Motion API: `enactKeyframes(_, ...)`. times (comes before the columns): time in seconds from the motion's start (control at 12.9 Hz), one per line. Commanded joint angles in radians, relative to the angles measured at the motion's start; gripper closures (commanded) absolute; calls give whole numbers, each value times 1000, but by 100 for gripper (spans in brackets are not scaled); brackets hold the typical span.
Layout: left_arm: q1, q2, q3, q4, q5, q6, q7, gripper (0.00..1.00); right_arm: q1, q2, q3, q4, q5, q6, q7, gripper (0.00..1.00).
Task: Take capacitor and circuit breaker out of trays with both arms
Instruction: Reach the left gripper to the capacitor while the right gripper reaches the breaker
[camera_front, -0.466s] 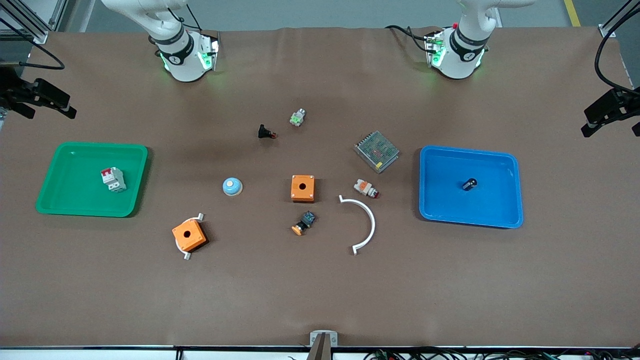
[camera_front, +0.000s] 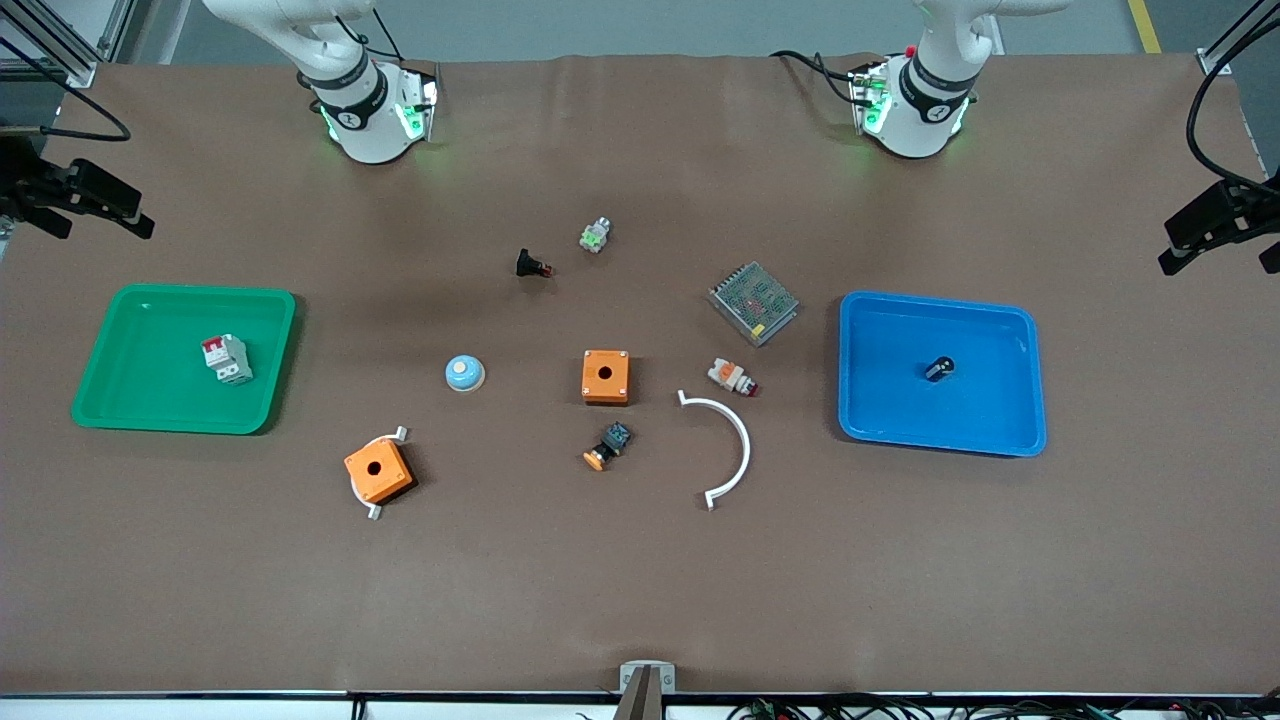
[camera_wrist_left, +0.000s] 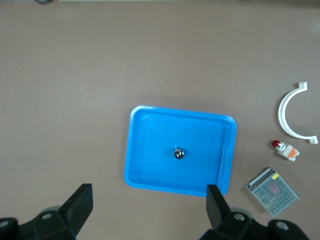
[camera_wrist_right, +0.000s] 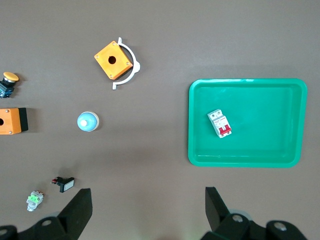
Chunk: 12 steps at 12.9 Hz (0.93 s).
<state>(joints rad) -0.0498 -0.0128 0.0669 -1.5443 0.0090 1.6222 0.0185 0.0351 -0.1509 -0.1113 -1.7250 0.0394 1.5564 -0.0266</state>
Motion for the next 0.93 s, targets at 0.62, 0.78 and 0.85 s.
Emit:
enactKeyframes(0.62,-4,290,-7,-163,-11,83,-6,0,-136,189,5,-149,-23,295,-320,0)
enactKeyframes(0.78,-2,361,-24,-163,-12,138,-6,0,-141,218,4,-226,-23,405,-390,0)
enactKeyframes(0.85,-2,396,-38,-162,-26,169,-6,0,-147,238,4,-263,-24,451,-442,0)
